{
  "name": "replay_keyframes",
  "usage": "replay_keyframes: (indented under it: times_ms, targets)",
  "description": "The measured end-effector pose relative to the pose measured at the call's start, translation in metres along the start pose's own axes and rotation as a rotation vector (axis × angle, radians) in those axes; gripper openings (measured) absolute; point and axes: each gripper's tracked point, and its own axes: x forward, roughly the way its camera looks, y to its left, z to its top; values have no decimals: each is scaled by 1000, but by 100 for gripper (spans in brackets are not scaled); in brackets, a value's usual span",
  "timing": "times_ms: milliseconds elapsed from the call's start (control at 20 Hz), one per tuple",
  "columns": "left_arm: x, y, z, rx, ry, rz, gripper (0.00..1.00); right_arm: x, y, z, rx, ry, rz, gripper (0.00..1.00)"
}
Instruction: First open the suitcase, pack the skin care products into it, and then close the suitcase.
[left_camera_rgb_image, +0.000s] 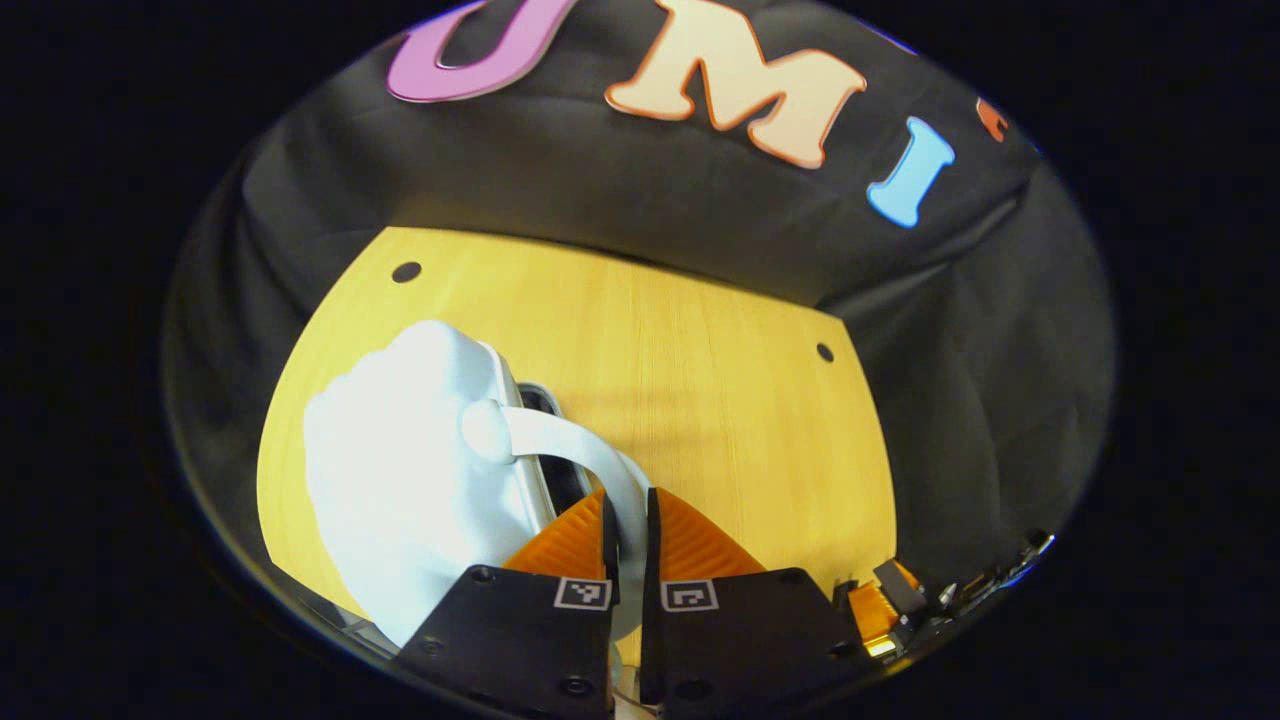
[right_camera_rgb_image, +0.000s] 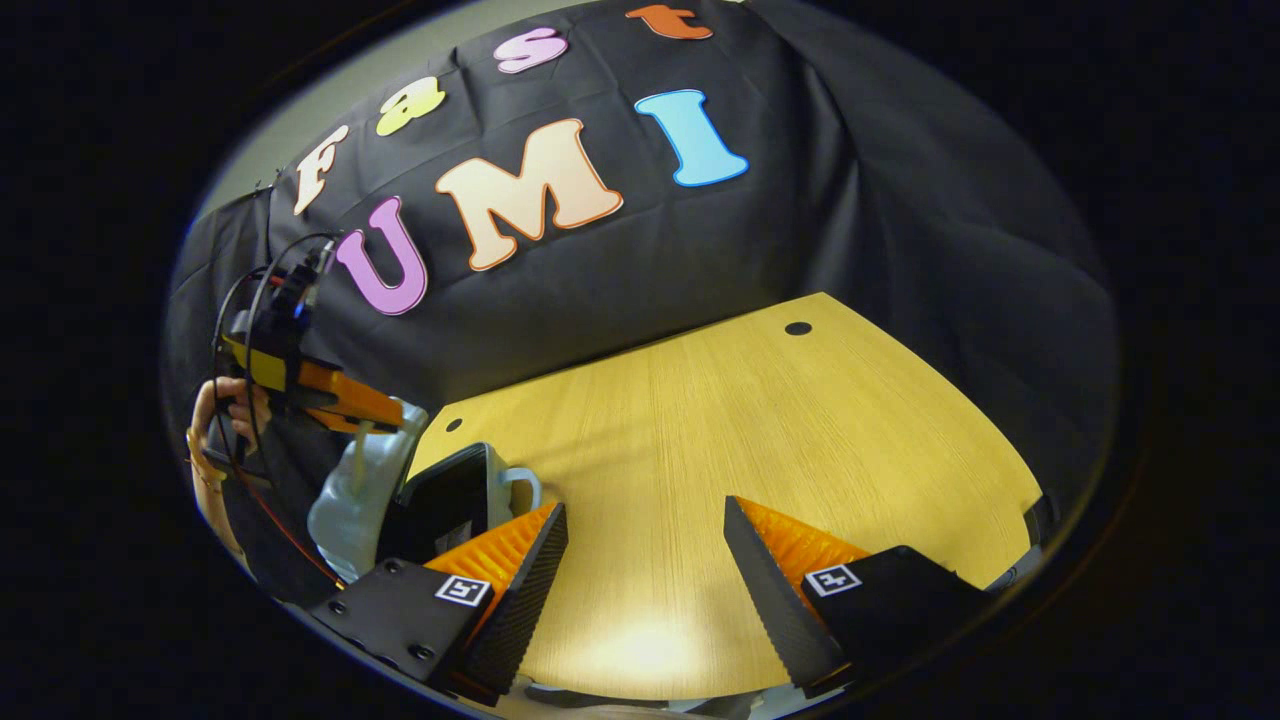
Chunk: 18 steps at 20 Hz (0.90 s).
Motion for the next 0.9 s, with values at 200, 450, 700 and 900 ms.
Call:
replay_keyframes:
  times_ms: [200, 450, 700, 900]
  targets:
    - [52, -3, -28, 49, 113, 84, 4, -8, -17, 10, 14, -25, -26, 98]
    - [81, 3, -49, 49, 212, 159, 4, -16, -33, 14, 29, -45, -52, 98]
    - [97, 0, -55, 56, 227, 204, 6, -21, -48, 22, 47, -67, -67, 98]
    - [90, 3, -59, 62, 220, 203, 31, -26, -59, 30, 47, -90, -66, 98]
